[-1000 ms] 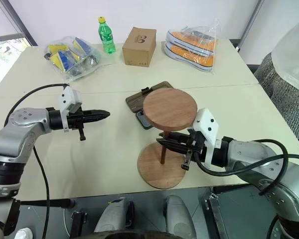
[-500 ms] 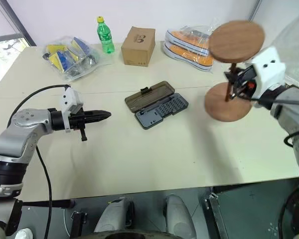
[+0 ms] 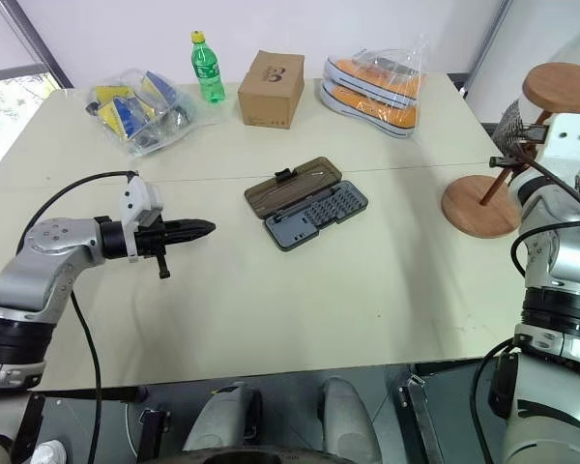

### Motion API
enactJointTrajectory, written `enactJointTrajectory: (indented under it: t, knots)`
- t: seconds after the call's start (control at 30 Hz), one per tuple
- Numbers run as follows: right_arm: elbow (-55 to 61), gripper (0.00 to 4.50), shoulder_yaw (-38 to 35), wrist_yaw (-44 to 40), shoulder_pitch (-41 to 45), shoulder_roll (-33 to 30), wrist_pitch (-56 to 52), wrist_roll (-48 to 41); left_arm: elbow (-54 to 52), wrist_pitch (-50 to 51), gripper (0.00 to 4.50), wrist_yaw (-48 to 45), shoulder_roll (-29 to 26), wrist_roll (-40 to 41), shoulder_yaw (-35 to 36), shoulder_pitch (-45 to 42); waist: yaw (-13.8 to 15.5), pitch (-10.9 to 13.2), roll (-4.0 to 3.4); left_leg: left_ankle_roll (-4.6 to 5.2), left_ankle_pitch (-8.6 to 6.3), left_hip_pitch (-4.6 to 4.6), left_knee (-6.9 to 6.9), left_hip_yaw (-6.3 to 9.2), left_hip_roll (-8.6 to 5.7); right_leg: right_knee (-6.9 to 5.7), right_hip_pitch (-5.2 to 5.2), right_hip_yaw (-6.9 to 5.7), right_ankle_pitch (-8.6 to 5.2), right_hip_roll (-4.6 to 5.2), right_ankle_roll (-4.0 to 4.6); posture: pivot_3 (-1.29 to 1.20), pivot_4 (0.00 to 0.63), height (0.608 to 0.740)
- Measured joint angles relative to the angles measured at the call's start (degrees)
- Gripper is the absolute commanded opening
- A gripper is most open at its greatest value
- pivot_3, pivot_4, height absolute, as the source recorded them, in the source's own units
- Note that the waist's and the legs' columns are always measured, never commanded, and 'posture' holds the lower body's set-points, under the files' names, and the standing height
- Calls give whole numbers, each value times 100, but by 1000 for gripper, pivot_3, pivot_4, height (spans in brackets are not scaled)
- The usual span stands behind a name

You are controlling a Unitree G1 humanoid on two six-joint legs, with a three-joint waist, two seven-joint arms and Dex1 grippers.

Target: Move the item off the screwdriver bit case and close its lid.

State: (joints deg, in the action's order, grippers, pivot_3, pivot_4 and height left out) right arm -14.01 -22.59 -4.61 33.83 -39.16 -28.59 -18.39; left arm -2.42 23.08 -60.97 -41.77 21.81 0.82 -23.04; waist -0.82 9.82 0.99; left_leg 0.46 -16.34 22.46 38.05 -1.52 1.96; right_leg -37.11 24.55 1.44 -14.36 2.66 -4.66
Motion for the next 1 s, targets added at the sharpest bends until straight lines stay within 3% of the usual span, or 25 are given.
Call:
enactJointTrajectory:
  t: [0.43,0.5,0.57,0.73,1.0]
  knots:
    - [571,12,-501,456,-325,367,-345,-81,-16,-58,0,22,7,-48,-6,11,3,-5,7,0,0,-4,0,6,1,0,-7,-4,0,-1,1,0,150,740]
    - [591,1141,-572,527,-319,369,-508,-82,-13,-112,0,21,29,-78,-15,2,8,-8,12,0,0,-4,0,8,1,1,-8,-5,0,-1,1,0,150,740]
    - [422,1920,-559,534,-438,411,-723,-75,-5,-119,0,21,47,-106,-23,-10,9,-13,21,0,0,-4,0,9,1,2,-10,-6,0,-1,1,0,150,740]
    - [-1,4438,-514,524,-606,546,-941,-33,16,-155,0,18,88,-146,-101,-40,-18,9,-27,0,0,-4,0,-4,-2,-1,-2,5,0,0,-1,0,150,740]
    - [1058,4485,-154,-315,-971,290,-1273,-169,18,-217,0,22,130,-186,-130,-70,-25,10,-28,1,0,-4,-5,1,2,-1,-1,3,0,-6,0,0,150,740]
